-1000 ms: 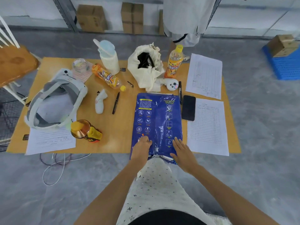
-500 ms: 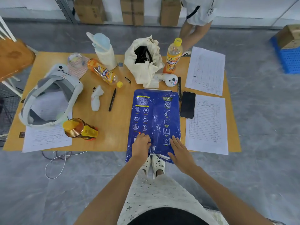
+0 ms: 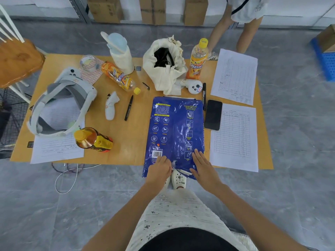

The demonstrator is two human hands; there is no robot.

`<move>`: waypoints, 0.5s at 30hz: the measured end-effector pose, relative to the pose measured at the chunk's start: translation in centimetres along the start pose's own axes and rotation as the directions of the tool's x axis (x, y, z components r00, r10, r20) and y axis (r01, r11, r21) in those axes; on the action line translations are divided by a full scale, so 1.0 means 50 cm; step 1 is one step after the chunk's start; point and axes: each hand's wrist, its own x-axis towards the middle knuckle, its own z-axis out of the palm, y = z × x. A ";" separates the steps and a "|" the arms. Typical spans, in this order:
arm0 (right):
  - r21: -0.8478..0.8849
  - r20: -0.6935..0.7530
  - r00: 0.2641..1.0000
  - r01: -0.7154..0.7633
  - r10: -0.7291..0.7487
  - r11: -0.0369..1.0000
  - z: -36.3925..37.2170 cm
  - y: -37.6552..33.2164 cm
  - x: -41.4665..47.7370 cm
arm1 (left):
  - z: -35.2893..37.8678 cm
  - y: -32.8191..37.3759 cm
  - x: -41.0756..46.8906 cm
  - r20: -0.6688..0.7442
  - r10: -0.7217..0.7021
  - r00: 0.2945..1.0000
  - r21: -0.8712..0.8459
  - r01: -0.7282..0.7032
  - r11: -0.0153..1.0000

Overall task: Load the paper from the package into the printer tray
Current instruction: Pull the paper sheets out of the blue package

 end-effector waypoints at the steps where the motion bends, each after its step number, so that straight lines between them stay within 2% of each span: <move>1: -0.015 0.008 1.000 -0.001 0.001 1.000 0.000 0.000 0.001 | 0.003 -0.004 -0.014 -0.001 0.035 0.999 0.030 -0.035 0.999; 4: -0.056 0.026 1.000 -0.013 0.015 0.998 0.000 -0.002 0.001 | 0.021 -0.021 -0.062 0.006 0.193 0.981 0.125 -0.193 0.973; 7: -0.129 0.032 0.999 -0.020 0.024 0.991 0.005 -0.006 -0.001 | 0.046 -0.033 -0.087 -0.005 0.254 0.967 0.199 -0.248 0.948; 10: -0.168 0.036 0.998 -0.038 0.045 0.985 0.011 -0.015 -0.002 | 0.054 -0.032 -0.105 0.051 0.262 0.964 0.240 -0.267 0.933; 14: -0.235 0.029 0.996 -0.072 0.081 0.969 0.026 -0.023 -0.001 | 0.060 -0.040 -0.103 0.127 0.195 0.973 0.204 -0.218 0.954; 15: -0.259 0.038 0.995 -0.082 0.095 0.962 0.031 -0.022 -0.001 | 0.058 -0.042 -0.101 0.159 0.217 0.963 0.223 -0.249 0.943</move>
